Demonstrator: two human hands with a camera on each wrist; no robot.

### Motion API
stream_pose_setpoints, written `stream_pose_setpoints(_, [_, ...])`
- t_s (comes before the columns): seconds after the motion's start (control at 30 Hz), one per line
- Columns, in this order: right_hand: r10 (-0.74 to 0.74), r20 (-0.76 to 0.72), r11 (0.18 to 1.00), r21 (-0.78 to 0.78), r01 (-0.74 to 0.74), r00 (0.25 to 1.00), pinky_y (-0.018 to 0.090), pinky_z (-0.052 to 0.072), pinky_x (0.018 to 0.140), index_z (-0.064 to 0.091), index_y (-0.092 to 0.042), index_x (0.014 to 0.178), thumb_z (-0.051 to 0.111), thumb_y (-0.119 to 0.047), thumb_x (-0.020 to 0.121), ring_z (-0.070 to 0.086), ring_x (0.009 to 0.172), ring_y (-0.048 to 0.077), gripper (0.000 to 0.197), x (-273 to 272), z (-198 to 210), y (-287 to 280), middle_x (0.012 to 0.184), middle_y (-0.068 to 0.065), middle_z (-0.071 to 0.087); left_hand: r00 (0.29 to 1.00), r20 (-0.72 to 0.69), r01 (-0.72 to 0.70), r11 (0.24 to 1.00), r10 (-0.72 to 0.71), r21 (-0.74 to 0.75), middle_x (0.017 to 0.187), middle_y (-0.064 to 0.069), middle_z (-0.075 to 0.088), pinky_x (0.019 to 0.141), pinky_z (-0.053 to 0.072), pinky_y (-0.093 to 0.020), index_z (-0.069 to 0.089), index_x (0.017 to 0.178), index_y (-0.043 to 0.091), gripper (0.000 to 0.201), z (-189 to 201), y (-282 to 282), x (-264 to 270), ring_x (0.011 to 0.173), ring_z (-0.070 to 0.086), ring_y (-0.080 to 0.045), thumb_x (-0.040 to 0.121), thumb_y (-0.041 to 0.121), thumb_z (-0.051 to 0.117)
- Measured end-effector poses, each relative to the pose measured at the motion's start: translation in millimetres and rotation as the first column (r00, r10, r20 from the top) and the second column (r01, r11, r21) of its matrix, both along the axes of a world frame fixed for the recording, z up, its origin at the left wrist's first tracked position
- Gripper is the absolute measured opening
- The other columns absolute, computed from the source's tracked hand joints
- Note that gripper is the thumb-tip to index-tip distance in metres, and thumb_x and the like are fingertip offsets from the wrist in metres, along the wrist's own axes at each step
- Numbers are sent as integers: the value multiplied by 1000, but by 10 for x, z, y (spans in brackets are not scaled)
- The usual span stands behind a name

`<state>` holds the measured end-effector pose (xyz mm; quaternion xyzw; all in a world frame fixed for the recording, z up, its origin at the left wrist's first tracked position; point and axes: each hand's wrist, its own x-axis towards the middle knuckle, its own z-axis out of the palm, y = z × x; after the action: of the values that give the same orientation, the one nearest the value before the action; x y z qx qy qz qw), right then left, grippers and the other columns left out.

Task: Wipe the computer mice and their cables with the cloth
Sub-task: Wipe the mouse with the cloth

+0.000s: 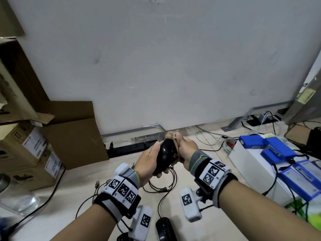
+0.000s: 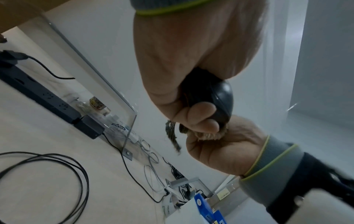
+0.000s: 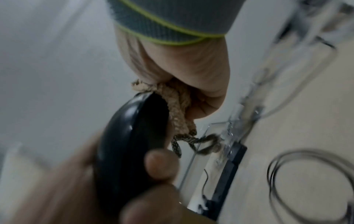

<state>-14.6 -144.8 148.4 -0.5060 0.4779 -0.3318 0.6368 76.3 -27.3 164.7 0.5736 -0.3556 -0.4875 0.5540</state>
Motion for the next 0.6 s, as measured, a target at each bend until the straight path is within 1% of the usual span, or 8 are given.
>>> stream_pose_setpoints(0.1, [-104, 225, 982, 179, 63, 969, 33, 53, 63, 66, -21, 101, 40, -48, 99, 65, 73, 20, 37, -113, 151, -58, 86, 4, 71, 994, -109, 20, 1000, -19, 8, 86, -10, 66, 45, 39, -26, 55, 126, 26, 43, 15, -13, 26, 63, 59, -23, 99, 49, 31])
stream_pose_setpoints(0.17, [-106, 248, 994, 63, 93, 963, 31, 52, 61, 65, -20, 92, 37, -45, 101, 62, 67, 19, 38, -151, 214, -66, 77, 4, 69, 999, -38, 3, 1000, -3, -13, 93, -8, 65, 52, 47, -29, 52, 127, 20, 36, 15, 7, 61, 71, 62, -22, 95, 37, 53])
stream_pose_setpoints(0.27, [-7, 203, 954, -293, 68, 979, 32, 48, 67, 63, -9, 86, 40, -39, 101, 56, 74, 24, 41, -155, 190, -55, 81, 12, 63, 943, 329, -36, 999, 43, -27, 99, -1, 67, 69, 55, -30, 55, 121, 24, 46, -50, 21, 145, 81, 65, -16, 80, 17, 75])
stream_pose_setpoints(0.33, [70, -54, 809, -582, -88, 996, 26, 41, 92, 68, -7, 104, 44, -34, 100, 54, 100, 20, 37, -167, 132, -30, 108, 3, 62, 795, 590, -146, 988, 141, -40, 99, 8, 68, 78, 51, -23, 57, 118, 29, 50, -86, 9, 176, 88, 65, -10, 73, 24, 80])
stream_pose_setpoints(0.37, [79, -223, 694, -687, -214, 972, 22, 35, 100, 66, -11, 118, 43, -33, 99, 50, 112, 16, 37, -159, 94, 26, 122, 1, 57, 729, 657, -200, 978, 191, -62, 99, 10, 68, 79, 49, -21, 58, 117, 28, 51, -83, 7, 173, 89, 64, -8, 71, 28, 81])
stream_pose_setpoints(0.43, [70, -420, 420, -810, -409, 905, 29, 34, 106, 58, -23, 132, 40, -39, 97, 48, 118, 21, 43, -144, 1, 232, 133, 5, 55, 682, 689, -257, 962, 246, -90, 98, 8, 67, 77, 47, -22, 55, 119, 23, 54, -71, 3, 175, 88, 63, -10, 71, 30, 80])
stream_pose_setpoints(0.53, [93, -435, 106, -890, -443, 896, 34, 31, 109, 67, -17, 118, 39, -44, 98, 47, 124, 29, 44, -120, -117, 469, 130, 11, 60, 609, 773, -225, 973, 178, -47, 97, -5, 66, 71, 44, -29, 39, 127, 9, 62, -22, -6, 217, 87, 63, -25, 78, 27, 72])
stream_pose_setpoints(0.6, [103, -453, 78, -884, -461, 885, 28, 26, 113, 68, -17, 116, 45, -39, 97, 45, 130, 28, 37, -126, -108, 387, 133, 8, 59, 586, 791, -181, 980, 177, -85, 99, -8, 69, 72, 49, -34, 32, 129, 7, 69, -10, 5, 249, 88, 66, -29, 77, 28, 73])
